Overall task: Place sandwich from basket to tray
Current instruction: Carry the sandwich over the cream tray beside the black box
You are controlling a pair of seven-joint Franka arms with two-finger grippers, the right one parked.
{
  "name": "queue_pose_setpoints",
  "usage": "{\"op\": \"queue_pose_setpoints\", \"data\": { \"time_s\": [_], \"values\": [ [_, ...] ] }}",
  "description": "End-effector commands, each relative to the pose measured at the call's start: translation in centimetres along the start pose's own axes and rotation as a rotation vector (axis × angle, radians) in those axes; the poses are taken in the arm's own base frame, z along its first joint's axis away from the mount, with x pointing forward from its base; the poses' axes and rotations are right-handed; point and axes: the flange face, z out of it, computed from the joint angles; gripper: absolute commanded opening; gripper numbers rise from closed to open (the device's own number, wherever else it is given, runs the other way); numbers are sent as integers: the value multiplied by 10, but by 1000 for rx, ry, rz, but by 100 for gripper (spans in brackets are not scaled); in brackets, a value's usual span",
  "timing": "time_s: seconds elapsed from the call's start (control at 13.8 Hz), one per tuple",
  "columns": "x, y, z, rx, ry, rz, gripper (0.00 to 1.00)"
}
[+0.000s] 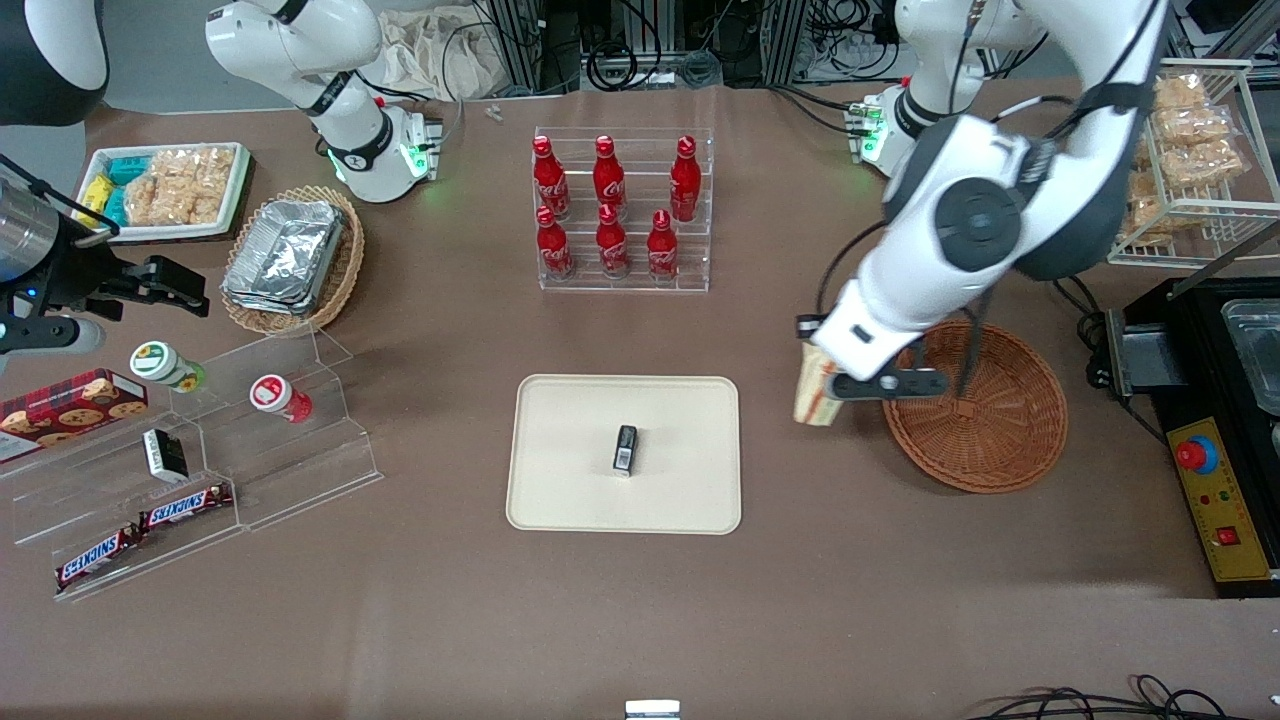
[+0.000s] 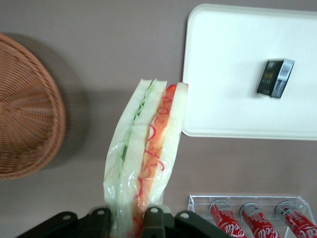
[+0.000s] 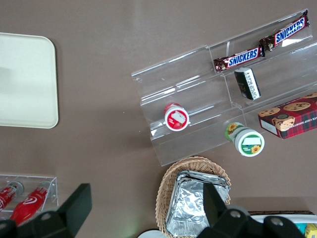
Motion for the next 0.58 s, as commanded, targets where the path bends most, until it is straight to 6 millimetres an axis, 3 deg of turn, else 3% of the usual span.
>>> {"op": "queue_pose_setpoints", "data": {
  "time_s": [0.0, 0.07, 0.36, 0.51],
  "values": [
    [4, 47, 32, 7, 49, 23, 0],
    [0, 68, 56, 11, 39, 11, 0],
    [31, 88, 152, -1, 122, 15, 0],
    [35, 107, 178, -11, 148, 29, 0]
  ]
}}
